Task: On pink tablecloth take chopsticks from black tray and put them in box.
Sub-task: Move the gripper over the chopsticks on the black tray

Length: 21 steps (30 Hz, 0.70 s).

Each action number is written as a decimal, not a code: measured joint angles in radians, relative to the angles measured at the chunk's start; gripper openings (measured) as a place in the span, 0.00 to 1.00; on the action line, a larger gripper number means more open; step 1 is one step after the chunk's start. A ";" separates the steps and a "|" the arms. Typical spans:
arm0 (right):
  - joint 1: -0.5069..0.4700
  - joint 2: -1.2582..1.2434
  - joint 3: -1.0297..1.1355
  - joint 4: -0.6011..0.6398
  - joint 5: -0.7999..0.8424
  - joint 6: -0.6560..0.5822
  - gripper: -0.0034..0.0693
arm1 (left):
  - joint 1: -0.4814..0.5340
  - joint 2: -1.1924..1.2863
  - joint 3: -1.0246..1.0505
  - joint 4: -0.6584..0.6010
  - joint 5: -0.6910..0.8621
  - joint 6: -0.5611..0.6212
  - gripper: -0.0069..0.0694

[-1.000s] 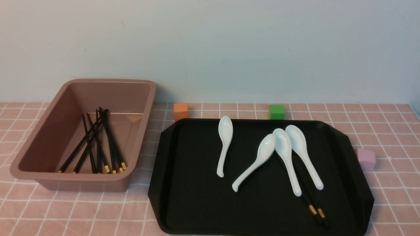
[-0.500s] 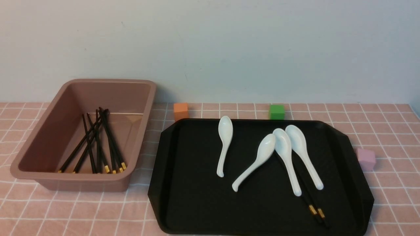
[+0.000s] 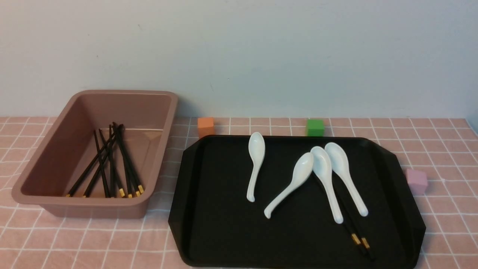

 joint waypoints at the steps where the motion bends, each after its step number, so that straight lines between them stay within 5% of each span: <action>1: 0.000 0.000 0.002 0.035 -0.016 0.018 0.19 | 0.000 0.000 0.000 0.000 0.000 0.000 0.40; 8: 0.000 0.000 0.004 0.270 -0.180 0.204 0.20 | 0.000 0.000 0.000 0.000 0.000 0.000 0.40; 15: 0.000 0.000 0.004 0.327 -0.269 0.246 0.21 | 0.000 0.000 0.000 0.000 0.000 0.000 0.40; 21: 0.000 0.064 -0.167 0.320 -0.031 0.202 0.14 | 0.000 0.000 0.000 0.000 0.000 0.000 0.40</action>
